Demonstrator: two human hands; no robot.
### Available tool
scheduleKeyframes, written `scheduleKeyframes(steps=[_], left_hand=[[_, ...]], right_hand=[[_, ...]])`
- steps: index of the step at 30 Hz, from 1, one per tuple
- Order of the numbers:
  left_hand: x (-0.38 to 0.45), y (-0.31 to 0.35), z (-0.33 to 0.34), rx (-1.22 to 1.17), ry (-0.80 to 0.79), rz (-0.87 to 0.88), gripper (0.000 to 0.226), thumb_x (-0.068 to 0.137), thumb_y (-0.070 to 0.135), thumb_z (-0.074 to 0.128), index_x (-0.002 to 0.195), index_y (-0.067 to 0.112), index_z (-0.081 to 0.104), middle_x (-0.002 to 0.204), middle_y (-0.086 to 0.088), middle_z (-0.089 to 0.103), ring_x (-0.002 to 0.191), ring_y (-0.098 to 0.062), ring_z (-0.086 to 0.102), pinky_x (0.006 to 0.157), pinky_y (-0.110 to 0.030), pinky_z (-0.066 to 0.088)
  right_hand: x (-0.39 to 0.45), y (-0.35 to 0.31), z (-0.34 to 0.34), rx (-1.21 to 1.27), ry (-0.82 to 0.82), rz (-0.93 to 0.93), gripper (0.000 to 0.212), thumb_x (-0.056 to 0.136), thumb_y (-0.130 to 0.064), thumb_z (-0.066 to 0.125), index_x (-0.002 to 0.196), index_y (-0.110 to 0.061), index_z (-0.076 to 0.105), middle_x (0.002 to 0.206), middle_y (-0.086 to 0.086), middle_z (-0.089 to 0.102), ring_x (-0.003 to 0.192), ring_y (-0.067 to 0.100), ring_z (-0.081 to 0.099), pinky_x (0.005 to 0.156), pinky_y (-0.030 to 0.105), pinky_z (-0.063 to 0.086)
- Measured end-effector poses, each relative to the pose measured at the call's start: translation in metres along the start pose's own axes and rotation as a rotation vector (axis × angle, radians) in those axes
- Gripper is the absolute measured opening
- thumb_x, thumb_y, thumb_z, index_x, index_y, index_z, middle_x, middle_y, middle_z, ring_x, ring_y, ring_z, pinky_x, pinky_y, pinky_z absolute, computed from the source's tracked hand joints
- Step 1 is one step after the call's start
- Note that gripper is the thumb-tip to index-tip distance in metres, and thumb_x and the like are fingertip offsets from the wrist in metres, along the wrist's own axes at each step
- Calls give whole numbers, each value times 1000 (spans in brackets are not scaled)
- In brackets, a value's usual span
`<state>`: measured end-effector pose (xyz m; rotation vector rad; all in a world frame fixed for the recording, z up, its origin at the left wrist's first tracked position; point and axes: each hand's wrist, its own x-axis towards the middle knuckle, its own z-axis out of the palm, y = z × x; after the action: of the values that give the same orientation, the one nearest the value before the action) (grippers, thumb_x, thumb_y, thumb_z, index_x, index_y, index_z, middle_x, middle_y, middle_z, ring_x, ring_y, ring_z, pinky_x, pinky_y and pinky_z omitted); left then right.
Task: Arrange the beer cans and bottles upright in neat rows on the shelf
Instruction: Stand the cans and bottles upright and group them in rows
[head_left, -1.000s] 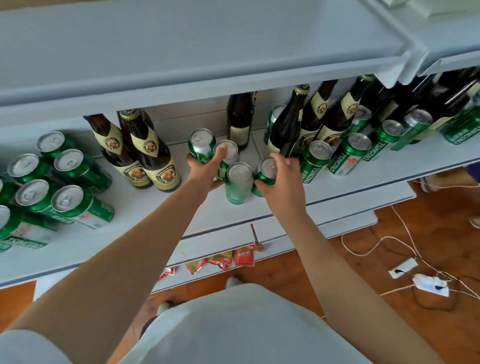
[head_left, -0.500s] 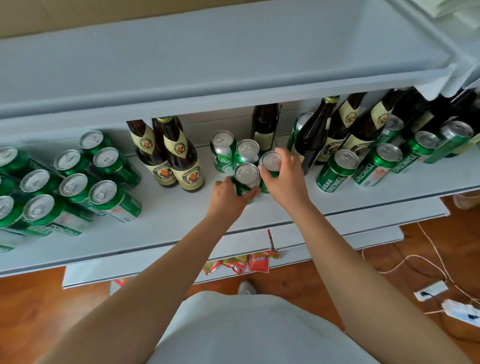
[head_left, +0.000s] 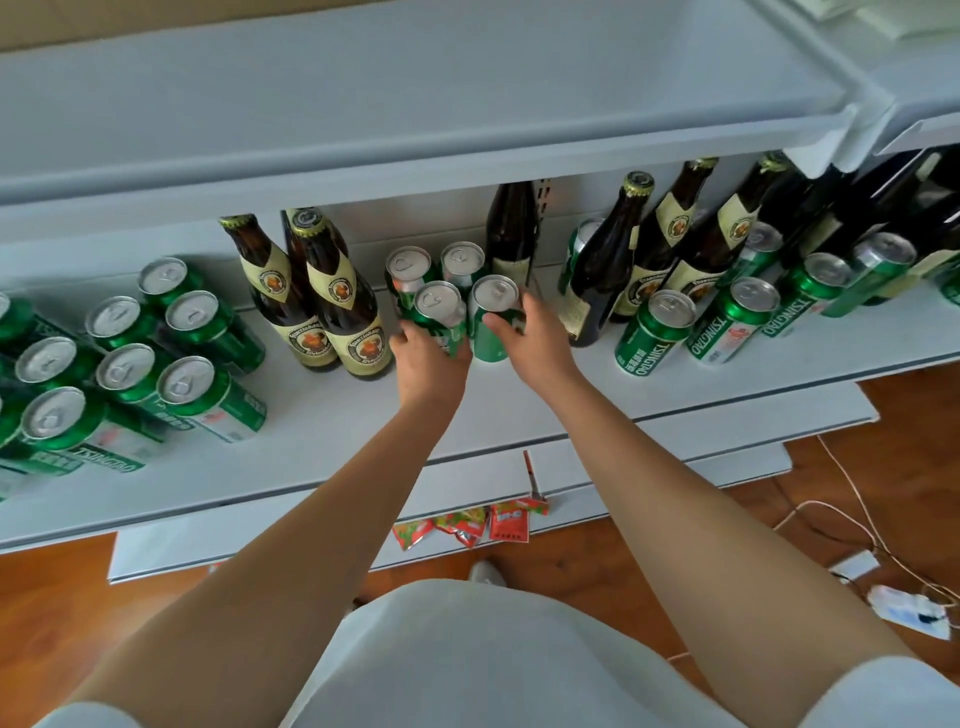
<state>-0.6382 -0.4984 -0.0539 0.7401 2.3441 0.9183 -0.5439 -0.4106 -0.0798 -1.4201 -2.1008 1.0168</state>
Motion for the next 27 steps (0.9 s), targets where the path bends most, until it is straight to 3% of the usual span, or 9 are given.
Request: scheduleKeyframes(steps=[3,6,8,12,16,20,23,25,27], left_hand=[[-17,-9,-5,-42,64,38,50,87,10,62,131,1,39,131,-16,40,106,-31,49,83,-33,41],[-32,-7,-9,-86,191,362,34,87,5,59,119,9,49,119,-6,45,89,-18,54,77,-30,50],[-31,3,-2,-13,191,543,31,87,8,61,116,9,52,116,-7,47,94,-20,54,80,-31,51],[-28,24,19,49,109,692,34,83,7,62,117,7,55,116,-10,49,101,-28,55,83,-38,51],[-27,34,29,8,14,682,40,85,10,64,123,2,54,119,-13,51,101,-29,58,86,-40,51],[-32,43,31,-21,-79,633,72,84,33,73,144,8,40,135,-10,49,118,-24,54,95,-33,47],[-34,52,30,-45,-94,552,75,77,38,79,140,15,45,126,-5,60,112,-22,59,86,-30,48],[-32,50,25,-70,-62,457,64,74,36,81,128,16,52,113,-1,68,102,-21,64,80,-31,52],[-33,40,17,-113,-40,404,59,72,34,83,121,16,55,109,3,69,97,-15,65,78,-24,49]], right_hand=[[-28,-5,-18,-60,215,-77,51,91,-40,64,126,-3,54,115,12,59,103,24,59,85,30,47],[-42,-12,-62,23,714,-198,33,93,-28,62,115,-5,57,107,7,57,88,20,58,75,32,52],[-23,-18,-89,3,810,-165,42,89,-33,64,118,-4,53,112,10,54,95,21,57,80,33,51],[16,-23,-106,-215,608,-30,58,90,-47,60,126,-4,48,121,12,57,111,27,56,82,36,49],[23,-16,-107,-258,470,-12,41,95,-43,56,111,-6,53,103,11,63,98,29,62,67,32,43],[-6,-33,-113,-304,395,-119,38,92,-47,59,97,-10,54,91,4,61,84,22,59,63,28,33],[-28,-54,-112,-302,333,-207,36,88,-53,61,88,-19,48,81,-6,54,74,14,50,61,28,37],[-34,-60,-118,-251,182,-280,37,89,-53,59,95,-17,58,84,-7,60,77,13,58,65,28,44],[-35,-55,-131,-185,-59,-297,39,98,-44,50,123,-16,60,106,-3,68,99,16,64,80,26,48]])
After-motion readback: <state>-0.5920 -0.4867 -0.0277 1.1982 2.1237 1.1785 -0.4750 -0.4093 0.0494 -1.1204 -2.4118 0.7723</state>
